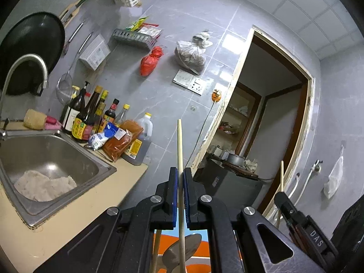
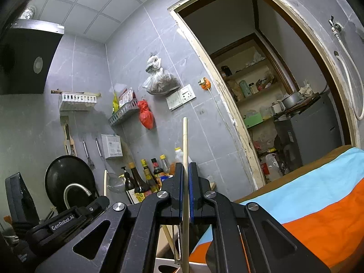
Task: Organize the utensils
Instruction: 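Lift both chopsticks and carry them over the white caddy, then lower the chopsticks into the caddy and open both grippers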
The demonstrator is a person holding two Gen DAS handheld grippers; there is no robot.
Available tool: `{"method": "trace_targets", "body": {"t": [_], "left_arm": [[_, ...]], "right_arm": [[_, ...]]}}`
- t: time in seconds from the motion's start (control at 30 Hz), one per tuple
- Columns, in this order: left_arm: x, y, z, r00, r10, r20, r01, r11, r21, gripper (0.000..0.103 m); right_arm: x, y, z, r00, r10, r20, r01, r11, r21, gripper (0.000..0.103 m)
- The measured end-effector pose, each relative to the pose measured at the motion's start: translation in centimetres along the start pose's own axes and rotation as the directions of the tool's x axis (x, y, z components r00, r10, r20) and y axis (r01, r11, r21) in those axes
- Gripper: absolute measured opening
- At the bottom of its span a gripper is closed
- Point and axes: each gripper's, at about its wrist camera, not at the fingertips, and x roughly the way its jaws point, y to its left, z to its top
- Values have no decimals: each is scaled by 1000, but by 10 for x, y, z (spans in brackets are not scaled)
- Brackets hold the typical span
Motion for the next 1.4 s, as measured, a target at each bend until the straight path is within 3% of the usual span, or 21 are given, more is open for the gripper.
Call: {"method": "trace_targets", "body": {"t": [0.43, 0.93, 0.97, 1.03, 1.1, 1.17, 1.23, 1.4], "left_arm": [[-10, -10, -16, 1000, 11, 15, -13, 994, 104, 5], [-13, -6, -21, 993, 13, -119, 3, 991, 130, 6], [-12, -5, -20, 991, 11, -131, 6, 991, 131, 7], [-12, -6, -20, 987, 11, -158, 10, 991, 134, 26], [-12, -5, -18, 981, 5, -192, 20, 991, 132, 36], [-12, -5, -18, 975, 9, -220, 20, 991, 129, 36], [-12, -6, -17, 970, 14, -243, 20, 990, 138, 36], [-14, -9, -10, 966, 11, -259, 28, 989, 145, 48]], "right_arm": [[-1, 7, -8, 1000, 3, -27, -4, 998, -63, 4], [-5, 5, -17, 993, -20, -117, 11, 997, -76, 4], [-6, 5, -18, 991, -24, -129, 14, 997, -74, 5], [-7, 3, -19, 988, -29, -150, 19, 998, -68, 5], [-8, 2, -20, 984, -37, -174, 26, 998, -63, 7], [-8, 0, -21, 981, -46, -190, 36, 998, -53, 18], [-10, -2, -20, 979, -55, -196, 47, 998, -45, 22], [-17, -2, -11, 977, -75, -200, 66, 997, -51, 23]]}}
